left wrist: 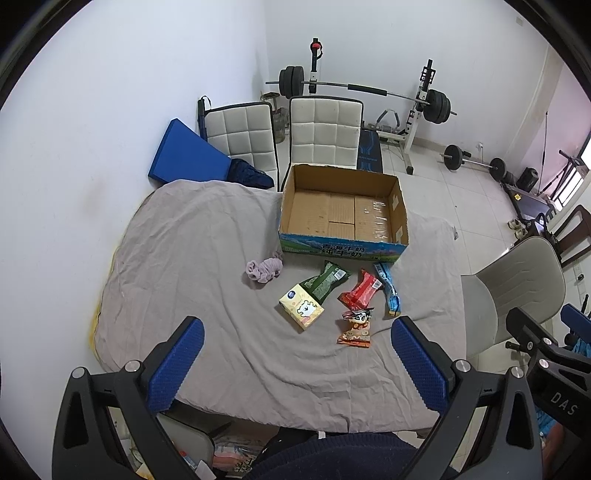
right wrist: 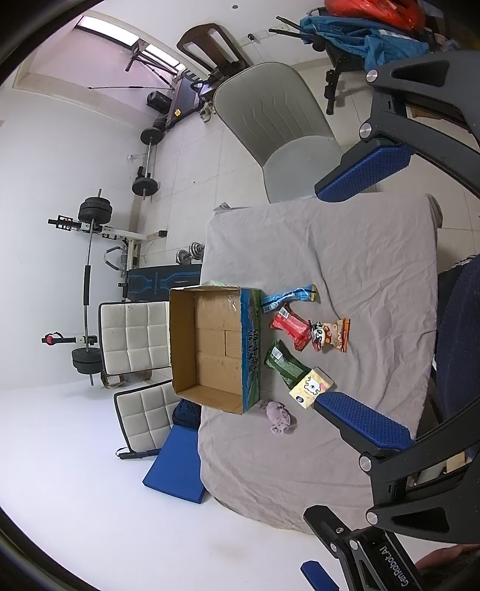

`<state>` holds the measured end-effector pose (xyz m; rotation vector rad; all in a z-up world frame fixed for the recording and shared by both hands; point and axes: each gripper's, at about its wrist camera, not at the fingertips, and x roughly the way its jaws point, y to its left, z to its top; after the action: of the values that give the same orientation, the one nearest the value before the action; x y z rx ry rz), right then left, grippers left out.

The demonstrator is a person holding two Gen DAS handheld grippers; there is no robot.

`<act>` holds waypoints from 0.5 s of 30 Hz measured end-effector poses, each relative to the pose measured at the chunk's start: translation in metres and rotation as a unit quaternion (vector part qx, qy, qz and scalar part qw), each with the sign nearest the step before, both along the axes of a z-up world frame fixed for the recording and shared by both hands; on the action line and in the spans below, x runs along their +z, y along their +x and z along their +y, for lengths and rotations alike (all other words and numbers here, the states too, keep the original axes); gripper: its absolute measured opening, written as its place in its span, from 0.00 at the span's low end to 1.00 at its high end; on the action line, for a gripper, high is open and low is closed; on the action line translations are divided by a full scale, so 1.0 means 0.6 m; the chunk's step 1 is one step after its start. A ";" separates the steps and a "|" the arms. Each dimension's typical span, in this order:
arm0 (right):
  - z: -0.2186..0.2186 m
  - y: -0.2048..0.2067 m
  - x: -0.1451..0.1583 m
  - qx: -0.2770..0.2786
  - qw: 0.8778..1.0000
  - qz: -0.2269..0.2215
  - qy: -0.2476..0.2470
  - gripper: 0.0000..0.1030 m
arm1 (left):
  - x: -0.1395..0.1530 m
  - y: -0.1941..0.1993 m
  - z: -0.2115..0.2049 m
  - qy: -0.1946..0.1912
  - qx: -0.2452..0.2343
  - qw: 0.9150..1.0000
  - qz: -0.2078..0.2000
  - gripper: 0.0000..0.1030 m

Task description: Organize soft objects

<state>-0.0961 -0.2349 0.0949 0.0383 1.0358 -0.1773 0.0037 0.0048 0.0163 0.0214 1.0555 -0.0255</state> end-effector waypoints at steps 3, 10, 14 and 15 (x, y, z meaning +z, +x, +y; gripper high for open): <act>0.001 0.005 0.001 -0.001 1.000 -0.003 -0.002 1.00 | -0.001 -0.001 -0.002 0.000 0.001 1.000 0.000 1.00; 0.006 0.014 -0.001 0.001 1.000 -0.003 0.000 1.00 | 0.001 0.003 0.000 0.002 0.000 1.000 -0.003 1.00; 0.007 0.013 -0.004 0.000 1.000 -0.004 0.000 1.00 | 0.001 0.004 0.000 0.002 0.000 1.000 -0.002 1.00; 0.008 0.014 -0.004 0.000 1.000 -0.004 -0.001 1.00 | 0.001 0.007 0.000 0.003 0.000 1.000 -0.002 1.00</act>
<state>-0.0877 -0.2302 0.0925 0.0379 1.0276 -0.1780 0.0079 0.0049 0.0169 0.0265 1.0516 -0.0236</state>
